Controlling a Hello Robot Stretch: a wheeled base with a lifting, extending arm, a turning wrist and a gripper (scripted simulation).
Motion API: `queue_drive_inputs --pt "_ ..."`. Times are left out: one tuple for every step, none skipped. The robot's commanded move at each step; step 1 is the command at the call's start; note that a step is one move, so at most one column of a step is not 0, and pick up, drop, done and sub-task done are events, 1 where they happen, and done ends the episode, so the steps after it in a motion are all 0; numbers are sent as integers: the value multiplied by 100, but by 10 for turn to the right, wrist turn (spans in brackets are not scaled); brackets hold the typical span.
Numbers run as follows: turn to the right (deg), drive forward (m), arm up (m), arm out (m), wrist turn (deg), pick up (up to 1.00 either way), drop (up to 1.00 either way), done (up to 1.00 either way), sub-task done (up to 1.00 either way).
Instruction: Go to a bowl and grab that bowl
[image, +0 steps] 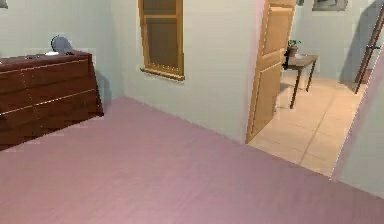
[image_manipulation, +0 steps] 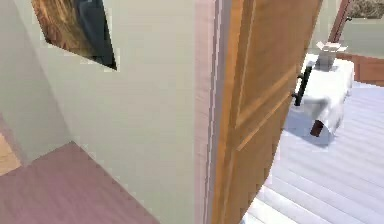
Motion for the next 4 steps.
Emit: queue_drive_inputs --pt "240 0 0 0 0 0 0 0 0" --pt "0 100 0 0 0 0 0 0 0" --pt "0 95 0 0 0 0 0 0 0" --pt "450 0 0 0 0 0 0 0 0"
